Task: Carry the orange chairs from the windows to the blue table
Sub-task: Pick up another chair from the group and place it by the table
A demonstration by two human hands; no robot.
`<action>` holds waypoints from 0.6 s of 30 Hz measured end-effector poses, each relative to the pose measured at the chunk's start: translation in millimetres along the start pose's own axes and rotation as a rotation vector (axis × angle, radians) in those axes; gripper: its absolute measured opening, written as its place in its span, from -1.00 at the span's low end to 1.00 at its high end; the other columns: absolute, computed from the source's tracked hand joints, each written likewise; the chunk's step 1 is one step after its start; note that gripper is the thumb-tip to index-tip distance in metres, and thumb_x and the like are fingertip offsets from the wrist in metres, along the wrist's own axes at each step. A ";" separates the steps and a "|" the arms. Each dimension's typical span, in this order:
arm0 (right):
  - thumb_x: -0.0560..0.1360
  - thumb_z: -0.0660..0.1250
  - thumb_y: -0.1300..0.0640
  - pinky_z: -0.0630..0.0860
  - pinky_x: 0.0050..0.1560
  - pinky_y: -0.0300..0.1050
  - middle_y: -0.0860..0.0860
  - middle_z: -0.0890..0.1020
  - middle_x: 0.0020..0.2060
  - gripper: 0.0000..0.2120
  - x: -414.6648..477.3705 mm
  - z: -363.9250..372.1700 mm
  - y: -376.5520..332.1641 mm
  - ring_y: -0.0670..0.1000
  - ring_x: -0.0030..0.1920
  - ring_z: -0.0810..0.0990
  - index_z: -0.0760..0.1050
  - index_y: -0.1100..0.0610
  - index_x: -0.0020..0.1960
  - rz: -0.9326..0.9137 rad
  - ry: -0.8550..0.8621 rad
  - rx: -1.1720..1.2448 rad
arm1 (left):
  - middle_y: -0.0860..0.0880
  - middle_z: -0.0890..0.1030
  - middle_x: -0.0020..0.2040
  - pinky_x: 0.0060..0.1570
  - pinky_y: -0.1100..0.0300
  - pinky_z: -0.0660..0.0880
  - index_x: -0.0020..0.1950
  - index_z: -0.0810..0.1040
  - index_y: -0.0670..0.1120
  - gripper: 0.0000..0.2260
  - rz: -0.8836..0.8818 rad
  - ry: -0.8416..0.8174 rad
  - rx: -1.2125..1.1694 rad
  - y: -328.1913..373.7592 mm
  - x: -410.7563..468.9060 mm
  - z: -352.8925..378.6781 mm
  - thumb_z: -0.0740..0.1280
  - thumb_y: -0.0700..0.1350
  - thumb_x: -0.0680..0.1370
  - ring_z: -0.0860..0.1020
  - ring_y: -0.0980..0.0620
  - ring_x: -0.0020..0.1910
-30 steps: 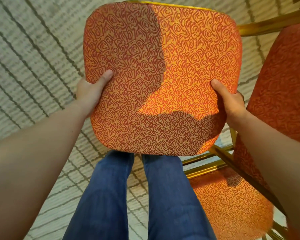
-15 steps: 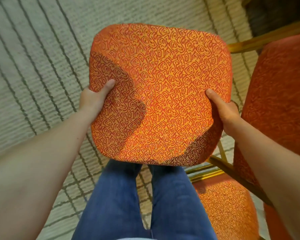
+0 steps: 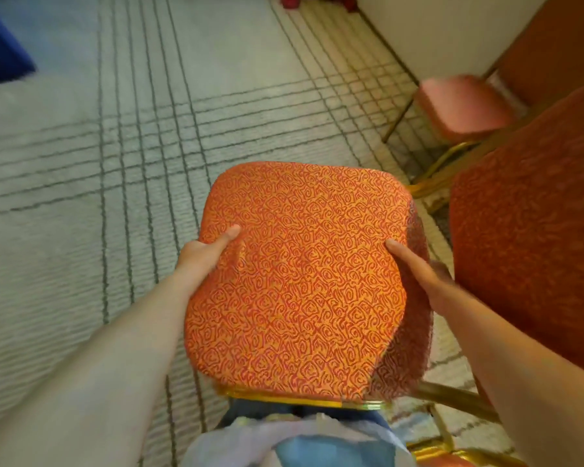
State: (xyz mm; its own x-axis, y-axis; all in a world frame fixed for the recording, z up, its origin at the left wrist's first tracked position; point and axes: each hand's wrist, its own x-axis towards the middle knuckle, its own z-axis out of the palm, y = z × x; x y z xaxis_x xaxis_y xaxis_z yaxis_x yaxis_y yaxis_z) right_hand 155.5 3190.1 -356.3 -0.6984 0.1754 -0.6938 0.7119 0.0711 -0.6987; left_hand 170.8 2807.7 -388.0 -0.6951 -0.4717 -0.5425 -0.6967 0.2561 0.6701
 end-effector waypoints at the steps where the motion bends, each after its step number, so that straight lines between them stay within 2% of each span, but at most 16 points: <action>1: 0.30 0.55 -0.13 0.60 -0.21 -0.15 -0.01 0.73 -0.27 -0.63 -6.3 1.9 -3.5 -0.01 -0.28 0.72 0.65 0.11 -0.05 -0.028 0.001 -0.002 | -0.17 0.67 -0.07 0.01 0.09 0.56 0.05 0.65 -0.16 -0.08 -0.007 -0.015 -0.010 2.9 -5.6 -9.7 0.33 0.58 0.06 0.63 -0.05 -0.18; 4: 0.30 0.56 -0.12 0.61 0.08 0.02 0.08 0.73 -0.08 -0.50 -21.8 14.0 -8.8 0.09 -0.08 0.72 0.64 0.13 0.13 -0.014 -0.037 0.004 | -0.14 0.68 -0.16 0.01 0.05 0.58 -0.02 0.66 -0.14 -0.05 -0.006 -0.038 -0.040 5.0 -17.5 -34.8 0.31 0.59 -0.06 0.65 -0.06 -0.19; 8: 0.35 0.52 -0.16 0.56 0.20 0.10 0.13 0.72 0.00 -0.44 -34.4 35.9 -2.5 0.13 0.01 0.70 0.60 0.16 0.22 0.026 -0.108 -0.027 | -0.12 0.68 -0.18 0.02 0.04 0.58 -0.07 0.65 -0.12 -0.06 -0.005 -0.042 -0.037 -8.9 -22.8 -59.4 0.30 0.61 -0.09 0.65 -0.05 -0.19; 12: 0.33 0.53 -0.15 0.59 0.06 -0.02 0.10 0.73 -0.07 -0.48 -34.5 59.9 -11.7 0.10 -0.06 0.71 0.63 0.16 0.15 -0.041 -0.096 -0.029 | -0.13 0.65 -0.12 -0.07 0.15 0.49 -0.03 0.64 -0.16 -0.06 0.022 0.017 -0.045 -11.2 -18.8 -83.4 0.30 0.61 0.00 0.59 -0.02 -0.20; 14: 0.32 0.54 -0.16 0.59 0.09 0.01 0.10 0.73 -0.07 -0.48 -33.5 73.2 -20.4 0.11 -0.06 0.71 0.63 0.15 0.13 -0.068 -0.103 -0.034 | -0.13 0.65 -0.08 -0.06 0.16 0.48 0.02 0.64 -0.16 -0.11 0.034 0.055 -0.053 -5.9 -13.6 -96.3 0.33 0.57 0.09 0.58 -0.02 -0.19; 18: 0.30 0.55 -0.16 0.58 0.17 0.08 0.07 0.73 -0.06 -0.47 -24.4 97.1 -40.9 0.10 -0.04 0.71 0.64 0.14 0.14 -0.116 -0.122 -0.022 | -0.17 0.67 0.00 0.04 0.12 0.51 0.09 0.64 -0.16 -0.09 0.050 0.079 -0.078 10.4 7.7 -120.9 0.34 0.56 0.09 0.62 -0.08 -0.06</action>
State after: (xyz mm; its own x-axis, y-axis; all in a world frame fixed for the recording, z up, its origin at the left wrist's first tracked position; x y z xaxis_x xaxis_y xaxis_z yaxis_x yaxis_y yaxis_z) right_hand 136.4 3087.6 -327.7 -0.7790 0.0447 -0.6254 0.6263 0.1055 -0.7724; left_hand 179.6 2704.8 -323.9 -0.7107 -0.5255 -0.4678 -0.6433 0.2163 0.7345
